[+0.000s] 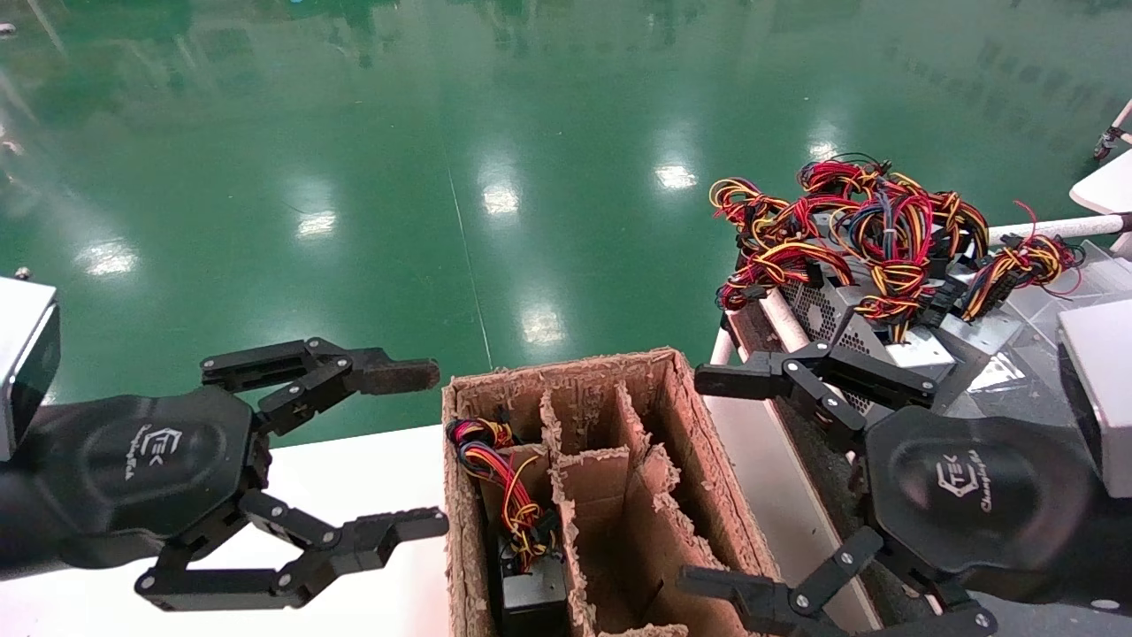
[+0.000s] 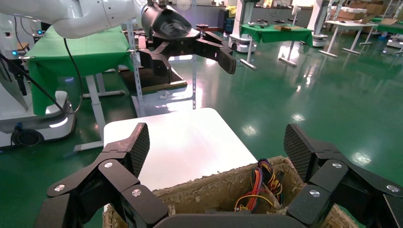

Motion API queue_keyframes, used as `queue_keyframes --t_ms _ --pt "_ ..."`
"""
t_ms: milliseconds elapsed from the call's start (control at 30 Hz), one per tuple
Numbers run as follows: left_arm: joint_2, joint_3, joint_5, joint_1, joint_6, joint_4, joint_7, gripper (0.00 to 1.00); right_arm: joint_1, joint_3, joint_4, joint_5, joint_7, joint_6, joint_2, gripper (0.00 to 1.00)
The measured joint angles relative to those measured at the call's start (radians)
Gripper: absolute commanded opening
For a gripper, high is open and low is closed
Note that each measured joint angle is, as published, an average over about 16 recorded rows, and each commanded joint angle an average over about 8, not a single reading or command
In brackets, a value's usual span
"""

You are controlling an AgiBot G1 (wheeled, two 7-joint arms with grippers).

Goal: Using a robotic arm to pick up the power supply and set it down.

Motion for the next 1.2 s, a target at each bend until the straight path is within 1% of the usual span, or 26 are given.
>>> queue_keyframes --t_ms 1033,1067,1100,1200 --pt "0.0 0.0 0.0 0.0 0.0 0.0 0.0 0.0 0.0 0.0 0.0 0.0 0.0 0.0 0.0 1.0" --pt "0.0 0.0 0.0 0.0 0.0 0.0 0.0 0.03 0.0 0.0 0.0 0.0 0.0 0.0 0.0 1.0" --pt "0.0 0.0 0.0 0.0 0.0 0.0 0.0 0.14 0.0 0.0 0.0 0.0 0.0 0.0 0.0 1.0" --pt "0.0 0.0 0.0 0.0 0.0 0.0 0.0 0.51 0.0 0.0 -0.001 -0.001 0.0 0.002 -0.001 1.0"
